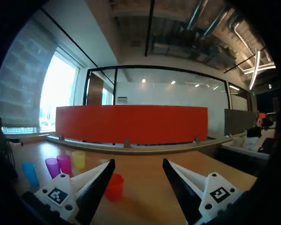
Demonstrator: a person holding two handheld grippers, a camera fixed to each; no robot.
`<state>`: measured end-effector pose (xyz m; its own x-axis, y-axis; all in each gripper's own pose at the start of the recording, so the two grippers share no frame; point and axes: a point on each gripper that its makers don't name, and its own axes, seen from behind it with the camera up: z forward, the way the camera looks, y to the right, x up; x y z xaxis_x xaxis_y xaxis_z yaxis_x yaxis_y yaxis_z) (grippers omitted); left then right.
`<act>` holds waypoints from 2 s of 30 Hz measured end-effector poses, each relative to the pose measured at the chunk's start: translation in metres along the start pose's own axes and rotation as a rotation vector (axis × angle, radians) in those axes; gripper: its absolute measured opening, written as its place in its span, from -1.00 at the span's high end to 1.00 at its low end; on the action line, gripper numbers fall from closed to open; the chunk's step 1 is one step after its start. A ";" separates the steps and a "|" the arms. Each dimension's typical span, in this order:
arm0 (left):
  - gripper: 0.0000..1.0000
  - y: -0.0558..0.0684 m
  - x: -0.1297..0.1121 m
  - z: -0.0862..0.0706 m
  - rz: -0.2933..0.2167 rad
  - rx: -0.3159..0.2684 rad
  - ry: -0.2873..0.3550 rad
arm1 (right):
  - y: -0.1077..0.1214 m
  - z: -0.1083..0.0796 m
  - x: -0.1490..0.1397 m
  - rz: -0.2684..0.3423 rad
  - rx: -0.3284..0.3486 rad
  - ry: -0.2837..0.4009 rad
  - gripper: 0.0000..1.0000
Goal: Pour water
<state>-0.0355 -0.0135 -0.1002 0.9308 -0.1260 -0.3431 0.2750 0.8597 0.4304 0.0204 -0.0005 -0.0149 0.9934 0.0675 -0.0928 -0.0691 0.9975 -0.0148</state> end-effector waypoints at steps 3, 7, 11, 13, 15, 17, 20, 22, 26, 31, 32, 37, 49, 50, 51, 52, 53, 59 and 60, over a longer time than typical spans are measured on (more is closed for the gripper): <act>-0.76 0.000 0.000 0.000 0.000 0.000 0.000 | 0.000 0.001 -0.005 0.029 -0.001 0.000 -0.98; -0.76 0.000 0.000 0.000 0.000 0.000 0.000 | 0.000 0.003 -0.012 0.040 0.006 0.000 -0.99; -0.76 0.000 0.000 0.000 0.000 0.000 0.000 | 0.000 0.005 -0.016 0.039 0.013 -0.002 -0.98; -0.76 0.001 0.000 0.000 0.000 0.000 0.000 | -0.001 0.006 -0.018 0.039 0.016 -0.001 -0.98; -0.76 0.001 0.000 0.000 0.000 0.000 0.000 | -0.001 0.006 -0.021 0.040 0.018 0.000 -0.98; -0.76 0.001 0.000 0.000 0.000 0.000 0.000 | -0.001 0.007 -0.024 0.042 0.018 -0.006 -0.98; -0.77 0.001 0.000 0.000 0.000 0.000 0.000 | -0.001 0.007 -0.029 0.047 0.017 -0.014 -0.98; -0.77 0.001 0.000 -0.001 0.000 0.000 0.000 | -0.001 0.007 -0.031 0.052 0.015 -0.015 -0.99; -0.76 0.000 0.000 -0.001 0.000 0.000 0.000 | 0.001 0.008 -0.033 0.058 0.010 -0.016 -0.99; -0.76 0.000 0.000 -0.001 0.000 0.000 0.000 | 0.002 0.007 -0.035 0.058 0.008 -0.024 -0.99; -0.77 0.000 0.000 -0.001 0.000 0.000 0.000 | 0.002 0.007 -0.036 0.058 0.010 -0.026 -0.99; -0.76 0.001 0.000 -0.001 0.000 0.000 0.000 | -0.001 0.008 -0.041 0.045 0.014 -0.045 -0.98; -0.76 0.000 0.000 0.000 0.000 0.000 0.000 | 0.000 0.010 -0.047 0.004 -0.005 -0.064 -0.98; -0.76 0.000 0.000 0.000 0.000 0.000 0.000 | -0.001 0.010 -0.048 0.002 -0.005 -0.064 -0.98; -0.76 0.001 0.000 0.000 0.000 0.000 0.000 | -0.001 0.010 -0.048 -0.002 -0.005 -0.064 -0.98; -0.76 0.001 0.000 0.000 0.000 0.000 0.000 | -0.002 0.010 -0.048 -0.002 -0.005 -0.065 -0.98; -0.76 0.001 0.000 0.000 0.000 0.000 0.000 | -0.002 0.010 -0.048 -0.002 -0.004 -0.065 -0.98; -0.76 0.001 0.000 -0.001 0.000 0.000 0.000 | -0.003 0.010 -0.048 -0.004 -0.003 -0.066 -0.98; -0.76 0.001 0.000 -0.001 0.000 0.000 0.000 | -0.003 0.010 -0.048 -0.003 -0.003 -0.066 -0.99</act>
<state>-0.0355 -0.0124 -0.1006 0.9307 -0.1261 -0.3434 0.2754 0.8596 0.4305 -0.0259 -0.0061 -0.0001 0.9975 0.0655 -0.0267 -0.0660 0.9977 -0.0184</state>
